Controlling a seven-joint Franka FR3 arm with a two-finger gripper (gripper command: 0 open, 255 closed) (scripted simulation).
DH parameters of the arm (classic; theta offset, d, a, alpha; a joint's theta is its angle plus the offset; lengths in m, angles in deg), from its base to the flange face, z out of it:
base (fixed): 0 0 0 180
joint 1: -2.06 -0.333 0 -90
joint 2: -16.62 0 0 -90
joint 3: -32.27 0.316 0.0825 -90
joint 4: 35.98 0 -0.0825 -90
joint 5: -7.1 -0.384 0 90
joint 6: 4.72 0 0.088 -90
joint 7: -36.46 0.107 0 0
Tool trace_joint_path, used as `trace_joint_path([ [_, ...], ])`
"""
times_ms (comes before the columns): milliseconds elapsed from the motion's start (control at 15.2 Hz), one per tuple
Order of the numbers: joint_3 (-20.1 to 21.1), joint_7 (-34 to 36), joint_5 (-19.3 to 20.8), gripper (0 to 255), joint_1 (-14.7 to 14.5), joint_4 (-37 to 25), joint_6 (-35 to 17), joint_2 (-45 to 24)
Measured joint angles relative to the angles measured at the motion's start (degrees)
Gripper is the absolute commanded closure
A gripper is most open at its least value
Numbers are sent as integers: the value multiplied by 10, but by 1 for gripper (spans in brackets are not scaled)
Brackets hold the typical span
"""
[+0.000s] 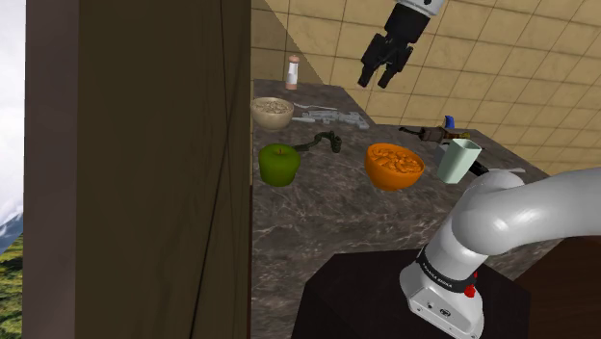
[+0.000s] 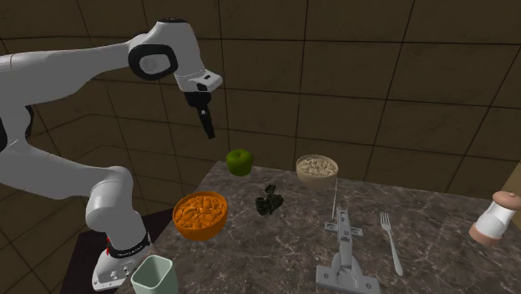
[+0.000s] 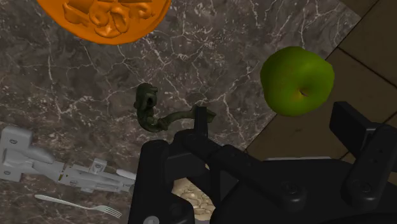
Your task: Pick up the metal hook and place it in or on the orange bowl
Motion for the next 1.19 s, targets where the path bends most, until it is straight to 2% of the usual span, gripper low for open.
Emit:
trace_joint_path([
  [198, 18, 30, 2, 0, 10, 8, -24, -15],
  [594, 103, 187, 24, 0, 61, 23, -114, -96],
  [858, 155, 301, 57, 0, 103, 16, -171, -173],
  [1188, 212, 456, 122, 0, 158, -21, -209, -279],
])
